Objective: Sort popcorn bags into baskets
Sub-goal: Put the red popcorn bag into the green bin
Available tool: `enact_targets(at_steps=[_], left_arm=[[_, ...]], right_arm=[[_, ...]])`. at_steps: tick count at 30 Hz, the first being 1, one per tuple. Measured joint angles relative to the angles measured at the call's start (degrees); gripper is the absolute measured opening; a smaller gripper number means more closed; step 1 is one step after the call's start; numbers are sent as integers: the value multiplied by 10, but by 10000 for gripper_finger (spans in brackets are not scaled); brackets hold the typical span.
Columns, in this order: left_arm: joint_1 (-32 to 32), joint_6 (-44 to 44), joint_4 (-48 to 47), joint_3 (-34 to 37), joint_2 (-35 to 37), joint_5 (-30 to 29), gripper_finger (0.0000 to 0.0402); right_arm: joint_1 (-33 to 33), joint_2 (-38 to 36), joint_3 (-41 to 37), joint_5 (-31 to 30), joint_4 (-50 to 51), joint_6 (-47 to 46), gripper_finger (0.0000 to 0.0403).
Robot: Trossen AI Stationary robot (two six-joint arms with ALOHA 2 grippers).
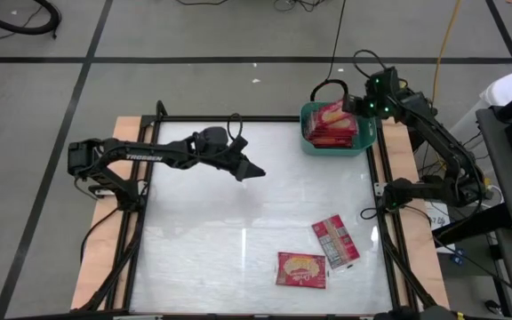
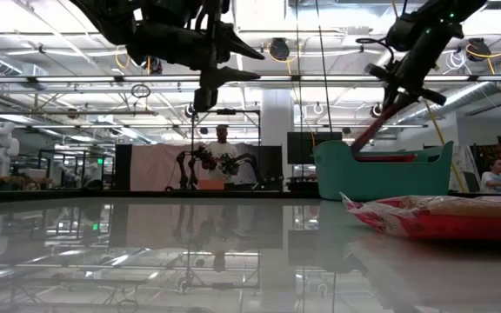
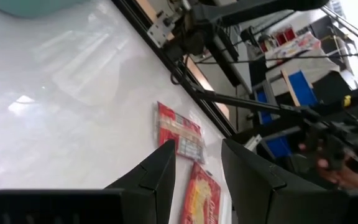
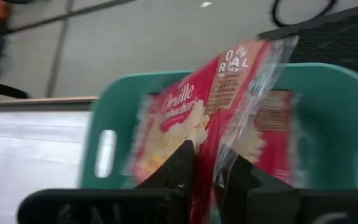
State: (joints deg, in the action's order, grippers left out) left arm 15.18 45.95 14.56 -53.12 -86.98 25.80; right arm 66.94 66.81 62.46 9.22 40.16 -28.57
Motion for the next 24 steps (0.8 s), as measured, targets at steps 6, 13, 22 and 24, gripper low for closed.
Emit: enact_targets(at_steps=[6,13,22,24], left_arm=[[12,-4,-5,0,0,27,131],[17,3,-12,0,0,29,131],[17,11,-12,0,0,43,131],[17,11,-12,0,0,44,131]], right_arm=[[-16,9,-2,-60,9,23,82],[-45,35,-2,-139,16,27,139],[-61,47,-3,-179,15,43,150],[-63,35,-3,-146,-16,46,148]])
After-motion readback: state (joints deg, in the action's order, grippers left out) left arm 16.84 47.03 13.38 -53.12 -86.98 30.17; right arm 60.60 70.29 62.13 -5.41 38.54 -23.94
